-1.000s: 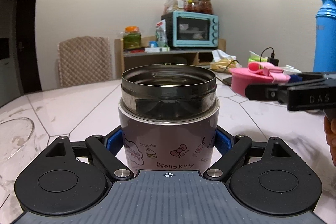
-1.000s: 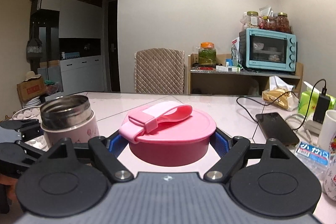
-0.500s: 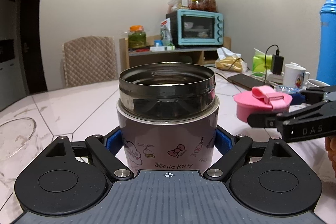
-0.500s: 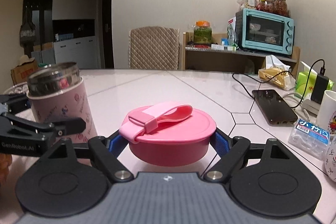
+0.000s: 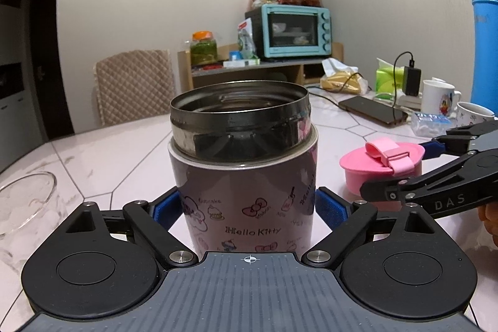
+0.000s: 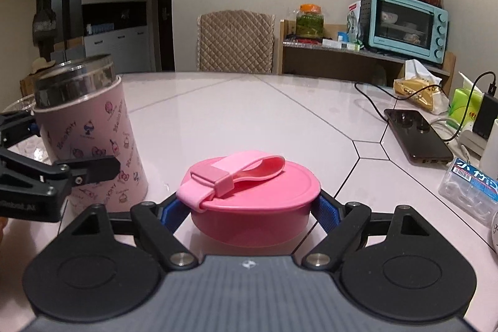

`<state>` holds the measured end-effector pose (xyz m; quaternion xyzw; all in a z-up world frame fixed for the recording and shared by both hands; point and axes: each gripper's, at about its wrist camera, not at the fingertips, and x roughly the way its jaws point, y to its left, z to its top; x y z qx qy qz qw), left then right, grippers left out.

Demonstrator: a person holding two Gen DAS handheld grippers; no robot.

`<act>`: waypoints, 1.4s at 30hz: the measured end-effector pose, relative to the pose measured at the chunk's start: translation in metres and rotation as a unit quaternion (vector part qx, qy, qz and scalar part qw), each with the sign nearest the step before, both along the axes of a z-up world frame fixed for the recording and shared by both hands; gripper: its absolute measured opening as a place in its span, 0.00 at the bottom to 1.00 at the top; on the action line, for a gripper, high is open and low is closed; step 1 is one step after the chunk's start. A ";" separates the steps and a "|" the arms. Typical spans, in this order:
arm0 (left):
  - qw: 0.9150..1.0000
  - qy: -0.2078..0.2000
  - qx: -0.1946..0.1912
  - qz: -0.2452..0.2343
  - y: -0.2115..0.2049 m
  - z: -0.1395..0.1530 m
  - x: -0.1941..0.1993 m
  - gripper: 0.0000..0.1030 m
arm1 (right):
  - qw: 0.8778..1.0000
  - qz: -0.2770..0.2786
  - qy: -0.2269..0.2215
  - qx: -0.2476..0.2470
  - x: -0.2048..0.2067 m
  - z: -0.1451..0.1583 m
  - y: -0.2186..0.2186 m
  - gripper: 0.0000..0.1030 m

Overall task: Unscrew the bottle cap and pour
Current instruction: 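Lower the pink lid onto the table with the right gripper and release it, then set the open bottle down on the table and open the left gripper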

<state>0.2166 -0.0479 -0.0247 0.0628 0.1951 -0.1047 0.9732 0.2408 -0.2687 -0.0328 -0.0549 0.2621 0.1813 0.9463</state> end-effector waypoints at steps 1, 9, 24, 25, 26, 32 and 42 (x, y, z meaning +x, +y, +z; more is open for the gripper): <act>1.000 0.001 0.001 -0.001 0.000 0.000 -0.001 0.93 | 1.000 0.000 0.004 -0.002 0.001 -0.001 0.000 0.83; 1.000 0.002 0.003 0.004 0.001 0.000 -0.005 1.00 | 1.000 0.007 0.022 -0.014 0.005 -0.005 0.001 0.83; 1.000 0.005 0.007 0.003 -0.002 0.000 -0.014 1.00 | 1.000 0.005 0.004 -0.007 -0.007 0.001 -0.007 0.95; 1.000 0.004 0.008 0.004 -0.002 0.000 -0.015 1.00 | 1.000 0.005 0.003 -0.007 -0.007 0.002 -0.007 0.96; 1.000 0.004 0.008 0.005 -0.002 0.000 -0.016 1.00 | 1.000 0.005 0.000 -0.006 -0.009 0.003 -0.007 0.96; 1.000 0.003 0.009 0.012 -0.003 0.000 -0.021 1.00 | 1.000 0.006 -0.008 -0.002 -0.015 0.009 -0.008 1.00; 1.000 0.004 0.008 0.011 -0.004 0.000 -0.029 1.00 | 1.000 0.003 -0.016 -0.003 -0.025 0.013 -0.011 1.00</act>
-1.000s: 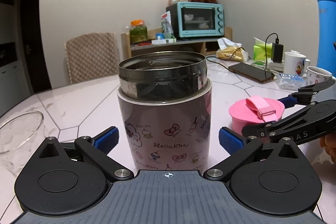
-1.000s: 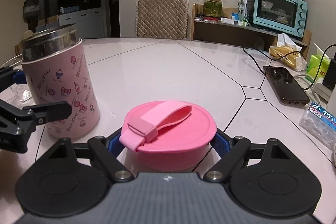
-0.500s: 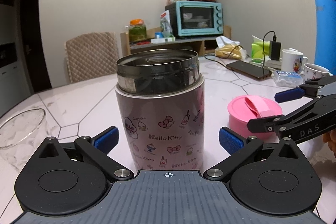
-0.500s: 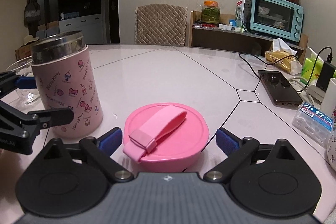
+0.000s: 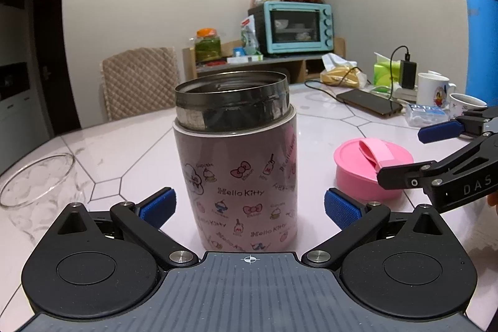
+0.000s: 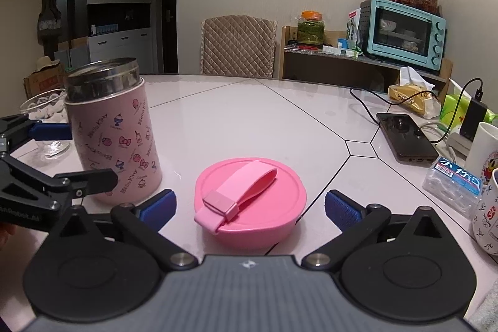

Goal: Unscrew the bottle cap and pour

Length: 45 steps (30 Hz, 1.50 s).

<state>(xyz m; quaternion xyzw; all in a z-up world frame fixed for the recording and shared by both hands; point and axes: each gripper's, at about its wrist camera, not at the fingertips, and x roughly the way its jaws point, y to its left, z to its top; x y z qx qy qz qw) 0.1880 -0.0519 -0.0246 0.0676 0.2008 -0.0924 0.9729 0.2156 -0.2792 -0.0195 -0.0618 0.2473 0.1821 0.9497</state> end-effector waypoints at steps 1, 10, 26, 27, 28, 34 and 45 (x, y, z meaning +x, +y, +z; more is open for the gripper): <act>1.000 0.000 0.000 0.000 0.000 0.000 -0.001 1.00 | 1.000 0.000 -0.001 0.000 -0.001 0.001 0.000 1.00; 1.000 0.003 0.006 0.002 -0.002 -0.001 -0.007 1.00 | 1.000 -0.008 -0.003 0.002 -0.010 0.006 -0.003 1.00; 1.000 0.020 0.000 0.014 -0.008 -0.002 -0.022 1.00 | 0.999 -0.036 0.006 0.033 -0.032 0.013 -0.019 1.00; 1.000 0.022 -0.003 0.014 -0.008 -0.002 -0.023 1.00 | 0.999 -0.038 0.006 0.035 -0.032 0.013 -0.019 1.00; 1.000 0.023 -0.006 0.014 -0.008 -0.002 -0.024 1.00 | 0.999 -0.040 0.007 0.036 -0.033 0.013 -0.020 1.00; 0.999 0.030 -0.019 0.018 -0.009 -0.003 -0.035 1.00 | 0.998 -0.048 0.000 0.030 -0.048 0.017 -0.023 1.00; 0.999 0.025 -0.023 0.038 -0.017 -0.003 -0.062 1.00 | 0.998 -0.054 -0.007 0.036 -0.081 0.021 -0.030 1.00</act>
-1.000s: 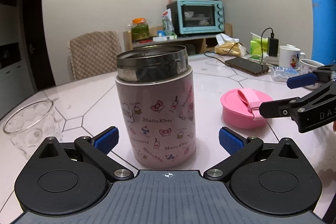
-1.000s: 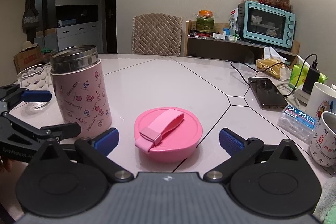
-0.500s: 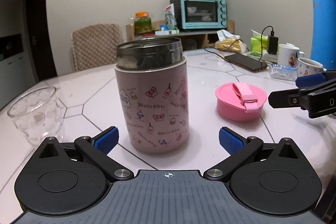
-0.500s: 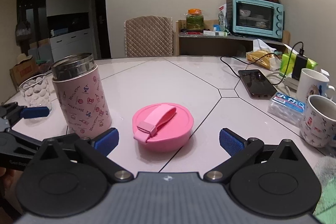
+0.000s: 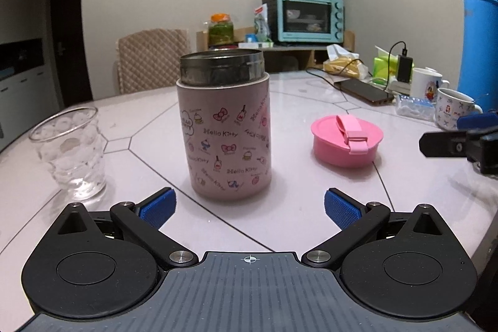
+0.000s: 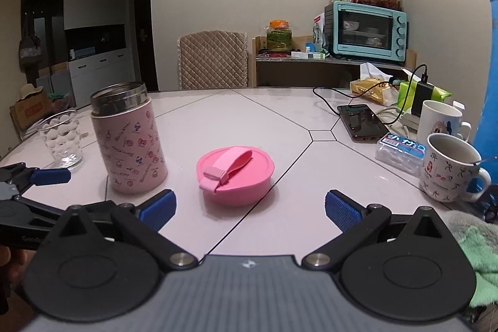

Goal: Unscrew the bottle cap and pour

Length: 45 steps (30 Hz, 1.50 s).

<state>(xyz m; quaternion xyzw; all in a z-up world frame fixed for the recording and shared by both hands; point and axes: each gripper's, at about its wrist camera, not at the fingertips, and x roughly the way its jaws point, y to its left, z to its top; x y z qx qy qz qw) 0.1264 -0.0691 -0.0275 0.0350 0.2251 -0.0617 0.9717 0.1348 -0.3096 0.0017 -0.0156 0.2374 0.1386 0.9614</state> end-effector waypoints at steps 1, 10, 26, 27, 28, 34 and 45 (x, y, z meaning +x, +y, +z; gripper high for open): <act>1.000 -0.002 -0.001 0.001 -0.001 0.001 -0.003 1.00 | 1.000 0.000 -0.001 0.000 -0.003 0.000 0.000 1.00; 1.000 -0.010 -0.007 0.001 -0.009 0.004 -0.028 1.00 | 1.000 -0.004 -0.008 0.008 -0.028 0.002 -0.005 1.00; 1.000 -0.024 -0.009 -0.001 -0.016 0.012 -0.062 1.00 | 0.999 -0.008 -0.033 0.012 -0.064 0.013 -0.008 1.00; 1.000 -0.024 -0.009 -0.001 -0.016 0.012 -0.063 1.00 | 0.999 -0.009 -0.036 0.013 -0.066 0.013 -0.008 1.00; 1.000 -0.024 -0.009 -0.001 -0.016 0.011 -0.064 1.00 | 0.999 -0.010 -0.036 0.013 -0.067 0.014 -0.008 1.00; 1.000 -0.024 -0.009 0.000 -0.014 0.011 -0.070 1.00 | 0.999 -0.011 -0.039 0.020 -0.074 0.012 -0.006 1.00; 1.000 -0.024 -0.015 0.002 -0.010 0.007 -0.081 1.00 | 0.999 -0.012 -0.044 0.011 -0.085 0.005 0.000 1.00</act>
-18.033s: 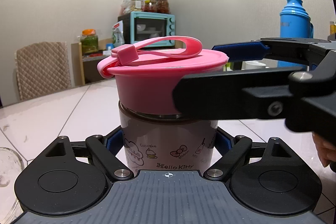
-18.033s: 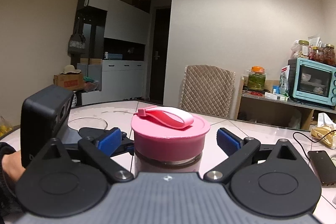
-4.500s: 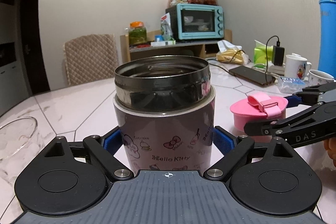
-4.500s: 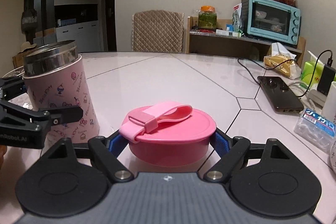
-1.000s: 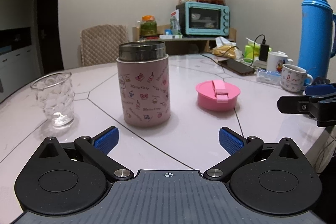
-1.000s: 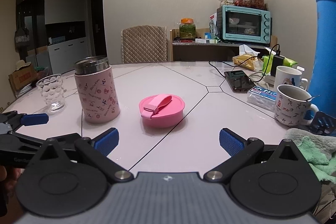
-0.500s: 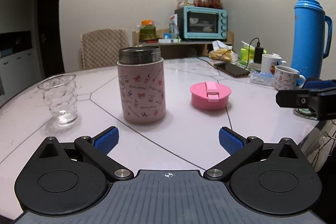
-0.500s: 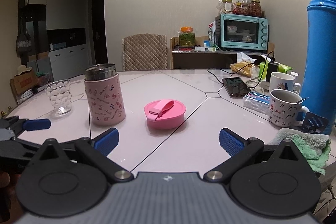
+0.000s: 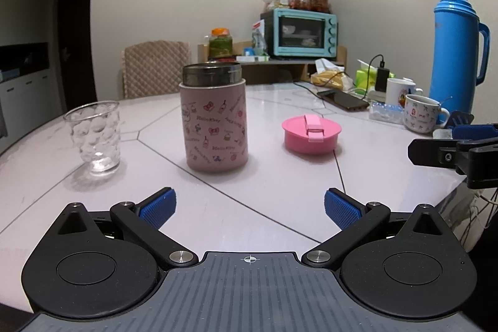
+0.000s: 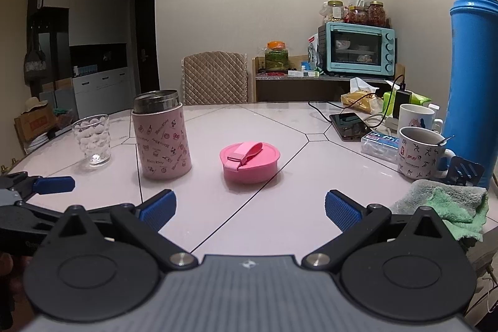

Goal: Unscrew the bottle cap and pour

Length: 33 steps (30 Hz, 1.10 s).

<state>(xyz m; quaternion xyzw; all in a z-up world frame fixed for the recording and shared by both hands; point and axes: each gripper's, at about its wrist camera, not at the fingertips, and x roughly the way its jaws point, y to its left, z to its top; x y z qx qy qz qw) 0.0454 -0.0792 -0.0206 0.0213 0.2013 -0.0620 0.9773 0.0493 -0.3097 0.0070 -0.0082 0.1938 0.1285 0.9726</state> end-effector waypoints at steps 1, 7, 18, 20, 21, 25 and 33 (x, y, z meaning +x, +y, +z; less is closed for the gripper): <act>1.000 -0.001 0.000 0.000 0.000 0.000 -0.001 1.00 | 1.000 0.002 -0.001 -0.001 -0.001 0.000 0.001 1.00; 1.000 -0.007 -0.003 -0.001 0.000 0.003 -0.007 1.00 | 1.000 0.004 -0.008 -0.003 -0.007 0.002 0.003 1.00; 1.000 -0.010 -0.003 -0.005 0.000 0.004 -0.012 1.00 | 1.000 0.010 -0.006 -0.001 -0.009 -0.001 0.007 1.00; 1.000 -0.010 -0.003 -0.005 0.000 0.004 -0.013 1.00 | 1.000 0.010 -0.006 -0.001 -0.009 -0.001 0.008 1.00; 1.000 -0.011 -0.003 -0.005 0.000 0.004 -0.013 1.00 | 1.000 0.010 -0.006 -0.001 -0.009 -0.001 0.008 1.00; 1.000 -0.011 -0.004 -0.006 -0.001 0.004 -0.013 1.00 | 1.000 0.008 -0.006 0.001 -0.010 -0.001 0.007 1.00; 1.000 -0.012 -0.005 -0.009 -0.002 0.004 -0.013 1.00 | 1.000 0.006 -0.005 0.003 -0.010 -0.002 0.006 1.00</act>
